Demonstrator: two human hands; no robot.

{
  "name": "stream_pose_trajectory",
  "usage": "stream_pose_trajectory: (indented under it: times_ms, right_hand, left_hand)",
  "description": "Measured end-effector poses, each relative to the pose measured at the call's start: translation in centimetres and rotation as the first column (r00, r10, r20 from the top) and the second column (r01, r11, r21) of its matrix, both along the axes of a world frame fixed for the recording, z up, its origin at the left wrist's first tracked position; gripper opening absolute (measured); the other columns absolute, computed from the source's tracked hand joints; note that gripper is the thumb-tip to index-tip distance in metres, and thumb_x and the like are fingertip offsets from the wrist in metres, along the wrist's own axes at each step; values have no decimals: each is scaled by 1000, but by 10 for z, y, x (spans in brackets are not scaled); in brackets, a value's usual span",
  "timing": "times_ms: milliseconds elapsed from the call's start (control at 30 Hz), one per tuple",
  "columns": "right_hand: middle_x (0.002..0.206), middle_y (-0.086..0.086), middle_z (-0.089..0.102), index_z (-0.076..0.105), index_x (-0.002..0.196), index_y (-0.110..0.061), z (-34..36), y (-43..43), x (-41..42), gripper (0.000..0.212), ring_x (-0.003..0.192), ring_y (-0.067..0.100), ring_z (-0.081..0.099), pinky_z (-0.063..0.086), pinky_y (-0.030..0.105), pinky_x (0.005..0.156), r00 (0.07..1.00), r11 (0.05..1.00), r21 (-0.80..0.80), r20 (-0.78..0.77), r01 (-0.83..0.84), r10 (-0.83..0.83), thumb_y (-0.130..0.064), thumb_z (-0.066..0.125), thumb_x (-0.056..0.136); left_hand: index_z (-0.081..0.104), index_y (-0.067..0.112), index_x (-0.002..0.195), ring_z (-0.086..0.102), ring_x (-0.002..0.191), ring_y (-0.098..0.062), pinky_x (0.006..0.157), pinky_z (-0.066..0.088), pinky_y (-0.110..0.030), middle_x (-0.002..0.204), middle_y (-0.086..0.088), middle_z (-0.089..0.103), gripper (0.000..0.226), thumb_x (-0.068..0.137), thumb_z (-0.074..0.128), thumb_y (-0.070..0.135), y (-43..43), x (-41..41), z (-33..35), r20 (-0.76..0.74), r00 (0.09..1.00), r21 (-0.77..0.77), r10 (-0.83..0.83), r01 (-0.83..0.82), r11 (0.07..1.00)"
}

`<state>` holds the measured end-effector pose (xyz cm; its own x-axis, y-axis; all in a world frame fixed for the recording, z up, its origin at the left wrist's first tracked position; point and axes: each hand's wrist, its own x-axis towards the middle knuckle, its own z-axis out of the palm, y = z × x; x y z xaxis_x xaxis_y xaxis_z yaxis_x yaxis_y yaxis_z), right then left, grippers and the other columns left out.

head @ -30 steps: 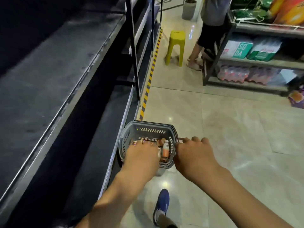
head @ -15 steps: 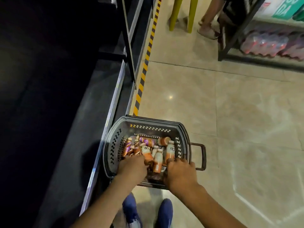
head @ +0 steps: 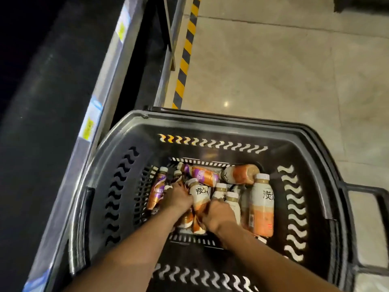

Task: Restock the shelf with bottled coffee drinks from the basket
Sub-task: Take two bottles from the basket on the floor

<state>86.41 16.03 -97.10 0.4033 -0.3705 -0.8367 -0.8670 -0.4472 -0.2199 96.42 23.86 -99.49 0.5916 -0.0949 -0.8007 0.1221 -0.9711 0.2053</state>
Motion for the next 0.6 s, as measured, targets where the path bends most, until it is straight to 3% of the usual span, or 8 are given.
stream_pose_trajectory:
  times_ms: [67, 167, 300, 400, 467, 533, 600]
  right_hand:
    - [133, 12, 53, 45, 135, -9, -40, 5, 11, 55, 122, 28, 51, 43, 36, 102, 998, 997, -47, -1, -65, 65, -28, 65, 87]
    - [134, 14, 49, 28, 143, -9, -80, 19, 21, 78, 124, 30, 51, 45, 43, 103, 1000, 996, -85, -10, -24, 23, -28, 73, 83]
    - [126, 13, 55, 28, 137, -12, -100, 27, 22, 74, 113, 30, 58, 53, 41, 89, 997, 977, -206, 62, 57, -45, -27, 75, 82]
    - [122, 11, 59, 34, 131, -13, -95, 19, 21, 67, 110, 29, 61, 51, 38, 88, 992, 982, -146, 56, 116, -109, -32, 75, 81]
    - [122, 9, 62, 36, 130, -10, -82, 13, 20, 70, 113, 27, 61, 50, 35, 90, 986, 984, -59, -8, 169, -169, -41, 74, 81]
    - [127, 11, 61, 34, 133, -5, -61, 6, 14, 74, 119, 28, 58, 48, 34, 93, 975, 977, 19, -63, 214, -213, -45, 71, 82]
    - [128, 12, 60, 33, 135, -6, -34, 0, 5, 73, 120, 29, 57, 49, 35, 96, 964, 963, 79, -94, 257, -250, -36, 72, 81]
  left_hand:
    - [43, 12, 139, 55, 121, -33, 94, 50, -40, 136, -14, 53, 67, 83, 69, 39, -9, 3, -30, 46, 999, 82, -26, 22, 996]
    - [45, 13, 141, 55, 121, -32, 82, 48, -36, 140, -16, 49, 85, 73, 70, 58, -26, 8, -51, 56, 997, 217, -59, 45, 975]
    - [38, 14, 148, 46, 128, -32, 80, 40, -36, 148, -16, 40, 89, 80, 57, 68, -44, 17, -68, 3, 999, 228, 48, -48, 972]
    - [37, 11, 145, 46, 126, -34, 85, 42, -39, 147, -17, 33, 91, 77, 66, 65, -44, 11, -65, 27, 971, 189, 237, -238, 953]
    - [38, 10, 143, 45, 127, -36, 94, 44, -43, 145, -16, 32, 99, 70, 71, 68, -35, 4, -56, 24, 966, 194, 257, -257, 947]
    - [45, 11, 141, 49, 124, -34, 94, 46, -41, 144, -14, 40, 99, 65, 73, 68, -25, -1, -47, -51, 952, 137, 302, -293, 946]
    - [59, 12, 129, 61, 111, -32, 93, 52, -39, 129, -13, 59, 77, 68, 73, 56, -18, -5, -30, -231, 886, 35, 402, -406, 913]
